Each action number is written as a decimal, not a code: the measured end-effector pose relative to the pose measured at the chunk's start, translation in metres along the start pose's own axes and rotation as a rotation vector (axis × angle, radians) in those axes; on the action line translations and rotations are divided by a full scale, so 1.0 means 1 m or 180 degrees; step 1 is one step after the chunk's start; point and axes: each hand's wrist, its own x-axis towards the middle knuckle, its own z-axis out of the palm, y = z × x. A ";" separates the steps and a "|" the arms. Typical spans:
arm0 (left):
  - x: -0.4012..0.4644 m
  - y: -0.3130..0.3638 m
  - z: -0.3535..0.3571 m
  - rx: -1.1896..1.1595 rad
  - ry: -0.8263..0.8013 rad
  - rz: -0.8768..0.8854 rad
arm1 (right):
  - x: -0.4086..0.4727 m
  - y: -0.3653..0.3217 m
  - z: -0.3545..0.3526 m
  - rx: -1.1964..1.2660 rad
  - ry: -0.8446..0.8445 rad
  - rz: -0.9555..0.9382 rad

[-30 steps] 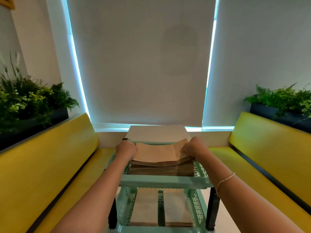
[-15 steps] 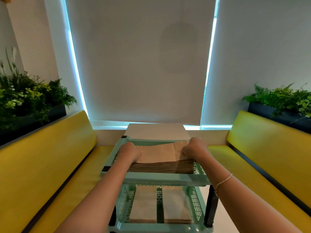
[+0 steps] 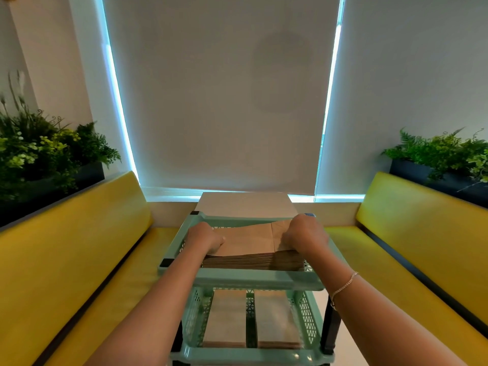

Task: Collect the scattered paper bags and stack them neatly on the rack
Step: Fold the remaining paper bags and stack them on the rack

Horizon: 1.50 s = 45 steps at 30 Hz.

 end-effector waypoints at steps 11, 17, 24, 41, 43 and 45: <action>-0.017 0.010 -0.013 0.0163 -0.0023 0.0097 | -0.008 -0.001 -0.007 -0.0018 0.0054 -0.0070; -0.083 0.023 -0.045 -0.1094 0.0623 0.0807 | -0.051 0.010 -0.044 0.0140 0.0470 -0.0595; -0.195 -0.020 0.013 -0.2011 -0.0808 0.1034 | -0.147 0.076 -0.006 0.0577 -0.0568 -0.0447; -0.242 -0.089 0.173 0.0447 -0.1481 0.0480 | -0.238 0.145 0.156 0.0210 -0.0854 0.0796; -0.243 -0.090 0.172 0.0434 -0.1400 0.0494 | -0.243 0.139 0.156 0.0199 -0.0712 0.0675; -0.243 -0.091 0.172 0.0412 -0.1326 0.0533 | -0.246 0.133 0.154 0.0144 -0.0595 0.0497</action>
